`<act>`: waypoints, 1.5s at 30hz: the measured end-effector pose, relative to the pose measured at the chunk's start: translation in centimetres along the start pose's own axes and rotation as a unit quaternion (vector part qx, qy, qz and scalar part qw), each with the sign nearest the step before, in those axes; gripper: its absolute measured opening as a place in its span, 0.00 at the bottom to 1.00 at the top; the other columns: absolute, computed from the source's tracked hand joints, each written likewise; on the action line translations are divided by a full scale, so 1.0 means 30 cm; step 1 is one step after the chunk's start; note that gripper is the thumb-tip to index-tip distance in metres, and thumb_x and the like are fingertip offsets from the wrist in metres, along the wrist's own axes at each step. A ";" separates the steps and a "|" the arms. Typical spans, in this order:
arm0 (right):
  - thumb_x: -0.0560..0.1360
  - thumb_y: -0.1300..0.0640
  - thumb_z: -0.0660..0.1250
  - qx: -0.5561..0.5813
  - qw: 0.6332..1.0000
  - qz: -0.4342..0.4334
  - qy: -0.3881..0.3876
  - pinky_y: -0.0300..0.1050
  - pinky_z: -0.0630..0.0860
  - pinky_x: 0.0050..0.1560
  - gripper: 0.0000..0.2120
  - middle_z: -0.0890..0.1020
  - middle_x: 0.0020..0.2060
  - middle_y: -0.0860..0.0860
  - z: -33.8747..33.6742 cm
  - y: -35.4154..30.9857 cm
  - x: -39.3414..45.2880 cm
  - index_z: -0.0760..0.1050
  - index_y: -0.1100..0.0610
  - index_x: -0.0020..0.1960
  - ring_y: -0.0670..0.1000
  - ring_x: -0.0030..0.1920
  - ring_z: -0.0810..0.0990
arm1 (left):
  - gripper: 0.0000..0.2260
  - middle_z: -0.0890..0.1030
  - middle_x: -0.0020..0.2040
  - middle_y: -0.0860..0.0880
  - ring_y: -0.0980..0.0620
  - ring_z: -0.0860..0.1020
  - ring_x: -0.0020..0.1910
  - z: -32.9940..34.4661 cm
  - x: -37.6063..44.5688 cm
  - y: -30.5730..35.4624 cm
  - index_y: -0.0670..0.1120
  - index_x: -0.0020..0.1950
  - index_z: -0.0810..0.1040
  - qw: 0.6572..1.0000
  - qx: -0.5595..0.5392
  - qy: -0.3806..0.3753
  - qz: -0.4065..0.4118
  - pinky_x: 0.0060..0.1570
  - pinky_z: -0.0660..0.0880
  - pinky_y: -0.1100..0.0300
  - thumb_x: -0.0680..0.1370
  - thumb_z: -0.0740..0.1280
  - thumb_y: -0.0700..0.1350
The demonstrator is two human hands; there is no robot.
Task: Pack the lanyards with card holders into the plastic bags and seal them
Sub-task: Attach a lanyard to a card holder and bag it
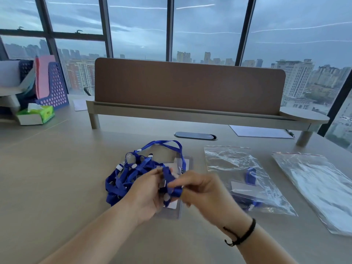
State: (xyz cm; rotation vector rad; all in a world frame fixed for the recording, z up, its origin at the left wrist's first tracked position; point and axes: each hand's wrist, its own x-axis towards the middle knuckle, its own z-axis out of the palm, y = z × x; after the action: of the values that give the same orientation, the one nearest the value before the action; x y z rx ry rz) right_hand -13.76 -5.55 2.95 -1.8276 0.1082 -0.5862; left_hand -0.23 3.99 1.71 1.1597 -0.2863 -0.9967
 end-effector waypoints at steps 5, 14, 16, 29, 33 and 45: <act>0.72 0.62 0.68 -0.303 0.950 -0.023 -0.069 0.29 0.69 0.46 0.14 0.77 0.43 0.43 0.067 0.082 -0.006 0.85 0.47 0.51 0.43 0.44 0.76 | 0.11 0.85 0.47 0.40 0.42 0.85 0.38 -0.012 0.003 0.014 0.43 0.63 0.77 0.991 -0.128 0.036 -0.030 0.35 0.80 0.53 0.83 0.61 0.42; 0.74 0.56 0.66 -0.336 0.942 0.001 -0.015 0.37 0.75 0.49 0.12 0.79 0.45 0.39 0.083 0.079 0.003 0.83 0.45 0.53 0.44 0.44 0.78 | 0.19 0.80 0.41 0.42 0.44 0.78 0.37 -0.027 -0.011 0.014 0.42 0.50 0.76 0.985 -0.146 -0.049 -0.080 0.36 0.73 0.55 0.79 0.54 0.55; 0.74 0.56 0.66 -0.333 0.943 -0.001 -0.003 0.37 0.76 0.48 0.12 0.79 0.45 0.39 0.087 0.076 0.004 0.84 0.45 0.52 0.43 0.42 0.77 | 0.21 0.79 0.47 0.40 0.43 0.76 0.41 -0.035 -0.005 0.021 0.41 0.53 0.73 0.985 -0.137 -0.071 -0.078 0.38 0.71 0.54 0.76 0.57 0.58; 0.73 0.57 0.66 -0.345 0.937 0.055 0.005 0.36 0.77 0.46 0.16 0.78 0.46 0.37 0.015 0.043 0.030 0.77 0.40 0.56 0.43 0.44 0.77 | 0.11 0.79 0.38 0.42 0.45 0.79 0.38 -0.018 -0.006 0.030 0.36 0.58 0.77 0.997 -0.047 0.054 0.005 0.45 0.80 0.49 0.85 0.57 0.40; 0.69 0.37 0.70 -0.496 0.848 0.186 0.014 0.46 0.72 0.58 0.25 0.75 0.56 0.42 -0.057 0.063 0.101 0.70 0.44 0.62 0.48 0.60 0.72 | 0.12 0.74 0.36 0.44 0.48 0.74 0.34 -0.023 -0.007 0.043 0.37 0.58 0.77 0.996 -0.063 0.060 -0.023 0.39 0.77 0.50 0.85 0.57 0.41; 0.63 0.47 0.80 -0.332 0.900 0.277 0.058 0.35 0.70 0.33 0.33 0.80 0.45 0.47 -0.064 0.071 0.113 0.72 0.51 0.65 0.44 0.41 0.78 | 0.11 0.75 0.37 0.43 0.47 0.76 0.35 -0.012 -0.012 0.026 0.35 0.60 0.76 0.999 0.010 0.038 -0.023 0.30 0.79 0.56 0.84 0.59 0.41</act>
State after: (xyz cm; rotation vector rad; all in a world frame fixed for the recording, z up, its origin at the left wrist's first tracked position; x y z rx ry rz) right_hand -11.18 -9.15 2.56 -2.2693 0.9794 -0.2525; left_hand 0.20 4.54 2.32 1.2251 -0.2105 -0.9880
